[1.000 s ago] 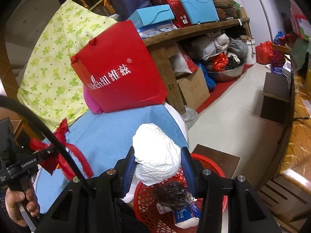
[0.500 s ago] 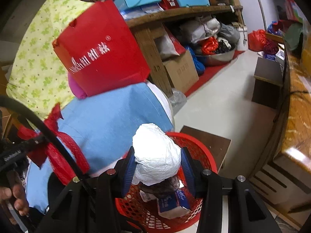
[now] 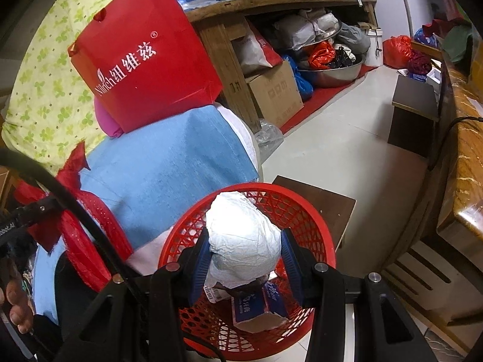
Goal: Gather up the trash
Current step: 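Open the right tool over the basket to drop the white bag, then open the left tool over the basket to drop the red ribbon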
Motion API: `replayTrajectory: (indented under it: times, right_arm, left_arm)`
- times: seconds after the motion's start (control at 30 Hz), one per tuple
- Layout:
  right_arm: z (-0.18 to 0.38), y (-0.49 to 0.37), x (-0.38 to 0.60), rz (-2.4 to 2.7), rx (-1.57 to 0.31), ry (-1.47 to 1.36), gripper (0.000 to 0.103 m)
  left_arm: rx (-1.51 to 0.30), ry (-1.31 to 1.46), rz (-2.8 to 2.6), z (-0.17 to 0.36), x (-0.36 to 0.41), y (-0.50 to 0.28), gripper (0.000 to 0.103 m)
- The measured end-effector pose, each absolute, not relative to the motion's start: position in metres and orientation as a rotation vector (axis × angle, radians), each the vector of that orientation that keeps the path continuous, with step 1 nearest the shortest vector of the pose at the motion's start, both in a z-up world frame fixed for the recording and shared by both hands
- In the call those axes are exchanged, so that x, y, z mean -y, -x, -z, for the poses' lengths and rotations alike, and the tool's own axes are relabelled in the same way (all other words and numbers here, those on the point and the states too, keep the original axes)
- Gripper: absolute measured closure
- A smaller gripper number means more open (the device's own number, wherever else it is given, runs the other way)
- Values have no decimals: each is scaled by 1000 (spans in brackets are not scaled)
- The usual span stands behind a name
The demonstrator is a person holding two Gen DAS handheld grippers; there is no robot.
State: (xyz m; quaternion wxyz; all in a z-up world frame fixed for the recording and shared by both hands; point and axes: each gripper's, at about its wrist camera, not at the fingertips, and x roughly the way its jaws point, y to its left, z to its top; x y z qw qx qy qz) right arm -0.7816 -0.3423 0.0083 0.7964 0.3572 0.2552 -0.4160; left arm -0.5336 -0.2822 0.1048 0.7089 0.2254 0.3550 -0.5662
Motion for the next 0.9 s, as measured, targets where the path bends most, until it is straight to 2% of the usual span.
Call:
replayTrajectory:
  times: [0.27,0.37,0.4,0.47,0.9]
  right_arm:
    - [-5,781,346,905,-563,-772,53]
    - [-5,779,348,908,-568,-775,41]
    - [-5,779,348,920,-566,-773,33]
    - [-6,782,349,935,-555,-777,28]
    - [-40,814,340,999,-437,-740,28]
  left_arm:
    - [-801,-497,1259,-101,283,535,73]
    - [-806,-496,1261,-99,282,534,73]
    - [-807,-499,1262,-98,283,534,73]
    - [-811,-503,1264,-96,284,535,73]
    - [-866,-599,1336,-66,311,565,73]
